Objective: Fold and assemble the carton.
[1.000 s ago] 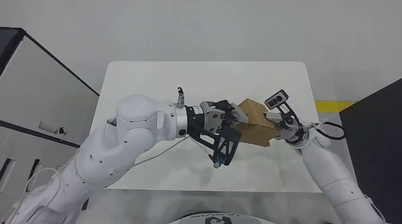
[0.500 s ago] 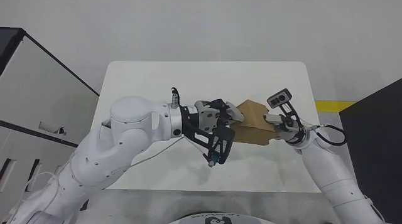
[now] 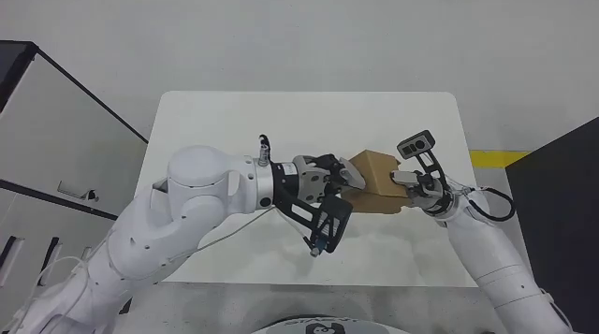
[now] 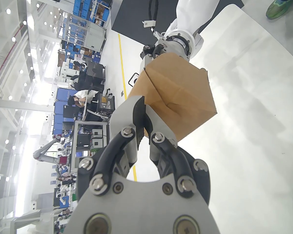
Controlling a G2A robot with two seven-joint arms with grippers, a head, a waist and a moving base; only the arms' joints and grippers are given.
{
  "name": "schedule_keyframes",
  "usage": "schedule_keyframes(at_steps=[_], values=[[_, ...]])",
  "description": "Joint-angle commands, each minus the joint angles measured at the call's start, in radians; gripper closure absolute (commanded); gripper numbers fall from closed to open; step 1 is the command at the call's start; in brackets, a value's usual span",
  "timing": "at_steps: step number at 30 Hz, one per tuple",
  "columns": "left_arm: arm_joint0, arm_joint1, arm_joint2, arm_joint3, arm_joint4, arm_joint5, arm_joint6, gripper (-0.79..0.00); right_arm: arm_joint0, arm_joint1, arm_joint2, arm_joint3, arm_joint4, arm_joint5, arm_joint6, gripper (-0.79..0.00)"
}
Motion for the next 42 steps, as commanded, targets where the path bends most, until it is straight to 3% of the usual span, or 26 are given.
schedule_keyframes(at_steps=[1, 42], values=[[-0.004, -0.001, 0.005, 0.003, 0.002, -0.003, 0.005, 0.000, 0.001, 0.001, -0.003, 0.000, 0.003, -0.003, 0.000, 0.000], [-0.061, -0.014, 0.066, 0.029, 0.016, 0.000, 0.010, 0.000, 0.024, 0.025, -0.051, 0.007, 0.102, -0.024, 0.000, 0.000]])
